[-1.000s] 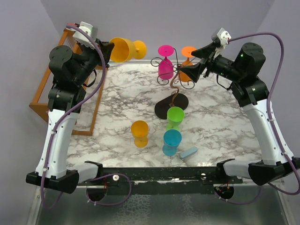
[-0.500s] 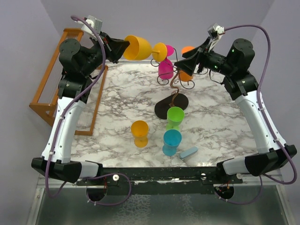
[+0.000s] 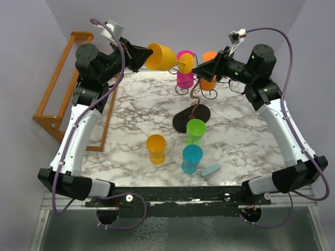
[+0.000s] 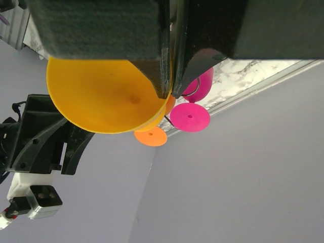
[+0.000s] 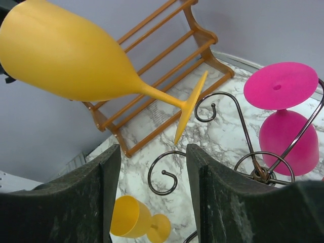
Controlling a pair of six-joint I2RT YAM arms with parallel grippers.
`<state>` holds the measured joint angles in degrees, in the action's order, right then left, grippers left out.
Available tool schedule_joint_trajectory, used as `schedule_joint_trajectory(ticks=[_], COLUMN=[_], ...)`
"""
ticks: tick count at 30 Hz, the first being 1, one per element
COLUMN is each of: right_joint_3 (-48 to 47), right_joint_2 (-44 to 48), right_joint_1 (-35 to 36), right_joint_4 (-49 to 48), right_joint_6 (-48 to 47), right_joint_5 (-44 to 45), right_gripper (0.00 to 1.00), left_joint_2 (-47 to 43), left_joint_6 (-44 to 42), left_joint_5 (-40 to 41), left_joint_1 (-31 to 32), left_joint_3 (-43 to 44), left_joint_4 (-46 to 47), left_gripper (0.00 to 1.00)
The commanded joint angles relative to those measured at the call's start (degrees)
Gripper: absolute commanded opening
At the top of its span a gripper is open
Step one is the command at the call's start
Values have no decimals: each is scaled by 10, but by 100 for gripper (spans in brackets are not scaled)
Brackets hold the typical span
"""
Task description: Place the wine glass upside down on the wine glass rack
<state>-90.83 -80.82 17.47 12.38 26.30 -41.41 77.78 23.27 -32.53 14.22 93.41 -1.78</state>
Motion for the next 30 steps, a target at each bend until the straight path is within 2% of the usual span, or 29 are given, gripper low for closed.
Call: schedule_joint_trajectory(ticks=[1,5,14,26,30], right_joint_3=[3,3,-4,-14,-14], right_joint_2=[-11,-20,-32,-51,-54], right_joint_1=[6,8,11,10,11], right_joint_4=[-3,-3,4,1,2], right_joint_6=[17,24,27,49,50], right_joint_5=[33,44,61,55,61], right_gripper=[52,47,29,25,16], left_joint_2=[0,3,3,-2,-2], left_joint_6=[5,2,-3,-32,-33], left_joint_5=[-17,-20,-21,-9,-8], left_joint_1=[7,13,18,31,34], left_joint_3=[-1,-1,-7,-10,-10], left_joint_4=[30,29,33,18,18], left_gripper=[0,0,0,0,0])
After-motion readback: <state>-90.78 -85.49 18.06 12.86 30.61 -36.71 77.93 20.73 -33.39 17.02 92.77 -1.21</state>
